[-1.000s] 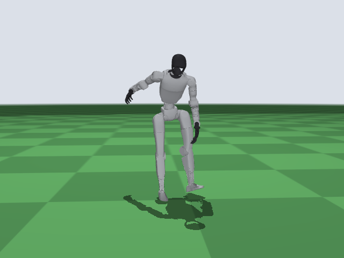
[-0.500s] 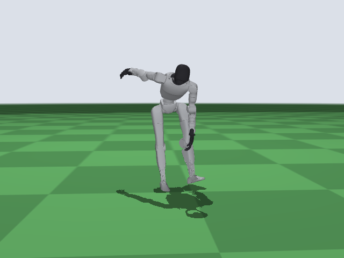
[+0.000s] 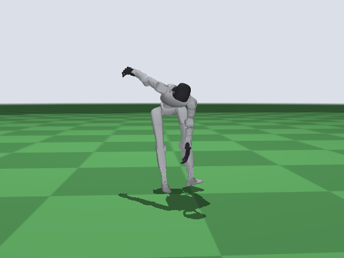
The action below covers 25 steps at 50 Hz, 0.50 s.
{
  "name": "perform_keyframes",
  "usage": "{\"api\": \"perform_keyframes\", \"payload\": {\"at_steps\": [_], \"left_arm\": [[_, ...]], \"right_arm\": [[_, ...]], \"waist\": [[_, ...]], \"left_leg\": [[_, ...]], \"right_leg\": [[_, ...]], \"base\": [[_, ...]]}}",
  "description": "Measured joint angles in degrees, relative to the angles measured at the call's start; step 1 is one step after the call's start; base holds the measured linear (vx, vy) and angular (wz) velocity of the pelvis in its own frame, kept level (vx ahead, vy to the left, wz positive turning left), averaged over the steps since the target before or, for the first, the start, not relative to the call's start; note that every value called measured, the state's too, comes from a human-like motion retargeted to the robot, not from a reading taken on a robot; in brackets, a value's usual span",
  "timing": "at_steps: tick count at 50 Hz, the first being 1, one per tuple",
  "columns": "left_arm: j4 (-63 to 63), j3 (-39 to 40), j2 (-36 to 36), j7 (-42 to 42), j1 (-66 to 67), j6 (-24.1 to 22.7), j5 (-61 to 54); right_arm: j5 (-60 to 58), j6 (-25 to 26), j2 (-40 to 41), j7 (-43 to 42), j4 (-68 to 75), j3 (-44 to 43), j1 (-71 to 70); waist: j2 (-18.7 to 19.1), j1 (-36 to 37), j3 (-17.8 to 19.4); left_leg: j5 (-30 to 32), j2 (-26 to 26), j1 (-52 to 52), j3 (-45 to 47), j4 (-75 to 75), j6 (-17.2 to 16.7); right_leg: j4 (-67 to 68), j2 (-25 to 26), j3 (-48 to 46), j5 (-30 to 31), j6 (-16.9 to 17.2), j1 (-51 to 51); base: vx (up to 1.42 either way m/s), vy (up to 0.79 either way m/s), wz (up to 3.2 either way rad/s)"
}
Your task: In place motions
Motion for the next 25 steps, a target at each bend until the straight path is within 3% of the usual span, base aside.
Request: {"api": "perform_keyframes", "payload": {"at_steps": [5,16,25], "left_arm": [[-0.98,2.18,2.77,2.54,-0.39,0.18,-0.98],[-1.44,6.87,7.3,-4.9,-0.29,0.09,-4.82],[-1.33,6.31,8.45,-3.75,2.39,-0.77,-5.03]], "right_arm": [[0.71,-0.22,-0.24,-0.66,0.02,1.32,-2.98],[2.23,-0.71,-0.49,-1.49,0.17,5.5,-10.01],[3.17,-0.85,-0.45,-2.02,0.72,5.93,-10.7]], "waist": [[-3.19,-3.61,0.0],[-8.92,-11.1,0.0],[-8.46,-11.18,0.0]], "left_leg": [[-0.43,0.63,-0.88,1.2,0.14,0.08],[-0.78,1.94,-0.91,3.5,0.7,0.53],[-0.6,1.85,0.66,3.6,0.92,0.32]], "right_leg": [[0.11,0.87,1.02,0.36,0.32,-1.58],[0.54,2.53,3.0,0.41,-0.03,-2.27],[0.91,2.15,3.67,-0.29,-0.24,-0.39]], "base": [[0.04,0.06,-0.26],[0.08,0.09,-0.22],[0.0,0.0,0.0]]}}
